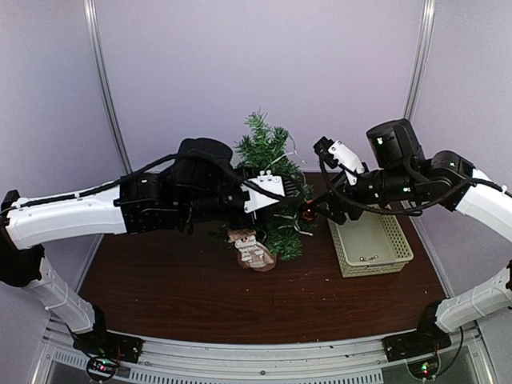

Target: Decorate the small christmas tree

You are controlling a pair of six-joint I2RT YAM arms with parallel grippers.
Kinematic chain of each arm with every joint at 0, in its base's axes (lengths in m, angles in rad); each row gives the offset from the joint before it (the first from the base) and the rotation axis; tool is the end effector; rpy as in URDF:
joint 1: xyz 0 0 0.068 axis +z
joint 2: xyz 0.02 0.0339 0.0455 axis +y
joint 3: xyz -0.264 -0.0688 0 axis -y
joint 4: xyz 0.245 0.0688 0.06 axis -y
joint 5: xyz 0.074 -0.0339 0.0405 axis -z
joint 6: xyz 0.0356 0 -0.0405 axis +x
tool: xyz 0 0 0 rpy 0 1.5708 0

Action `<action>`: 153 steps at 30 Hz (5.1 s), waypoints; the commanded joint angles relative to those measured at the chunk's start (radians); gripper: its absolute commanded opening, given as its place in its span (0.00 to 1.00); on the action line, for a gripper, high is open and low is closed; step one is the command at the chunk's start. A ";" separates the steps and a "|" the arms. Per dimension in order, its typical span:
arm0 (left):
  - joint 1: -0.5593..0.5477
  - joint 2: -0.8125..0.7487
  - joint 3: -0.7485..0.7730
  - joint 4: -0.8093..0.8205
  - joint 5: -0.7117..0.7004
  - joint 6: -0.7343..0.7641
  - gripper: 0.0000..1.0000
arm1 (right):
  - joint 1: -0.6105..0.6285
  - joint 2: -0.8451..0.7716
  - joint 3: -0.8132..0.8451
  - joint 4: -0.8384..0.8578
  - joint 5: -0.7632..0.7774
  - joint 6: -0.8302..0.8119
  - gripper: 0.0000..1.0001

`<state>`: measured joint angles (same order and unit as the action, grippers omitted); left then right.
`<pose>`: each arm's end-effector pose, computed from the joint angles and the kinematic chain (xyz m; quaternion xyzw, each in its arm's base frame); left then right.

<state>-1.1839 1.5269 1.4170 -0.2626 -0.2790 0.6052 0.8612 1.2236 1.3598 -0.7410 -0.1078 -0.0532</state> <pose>0.1447 -0.3291 0.3706 0.5887 0.5730 -0.0493 0.5680 0.1631 0.1958 0.3923 -0.4128 0.7824 0.2262 0.4077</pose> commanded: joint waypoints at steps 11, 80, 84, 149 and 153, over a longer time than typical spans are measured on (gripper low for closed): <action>0.035 -0.318 -0.253 0.100 0.124 -0.373 0.72 | -0.230 -0.150 -0.108 0.200 -0.389 0.154 0.77; 0.233 0.261 -0.777 1.058 0.240 -1.486 0.38 | -0.448 0.448 -0.347 0.671 -0.668 0.460 0.52; 0.233 0.295 -0.767 1.076 0.234 -1.494 0.36 | -0.439 0.461 -0.351 0.677 -0.668 0.465 0.49; 0.315 -0.102 -0.898 1.026 0.187 -1.392 0.00 | -0.588 0.245 -0.344 0.492 -0.685 0.371 0.56; 0.348 -0.099 -0.855 0.962 0.222 -1.364 0.00 | -0.588 0.239 -0.351 0.499 -0.697 0.371 0.56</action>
<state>-0.8688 1.4425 0.5064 0.7326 -0.0795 -0.7883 0.2790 1.5013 1.0069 -0.2512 -0.7780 0.3355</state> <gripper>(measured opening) 0.006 0.564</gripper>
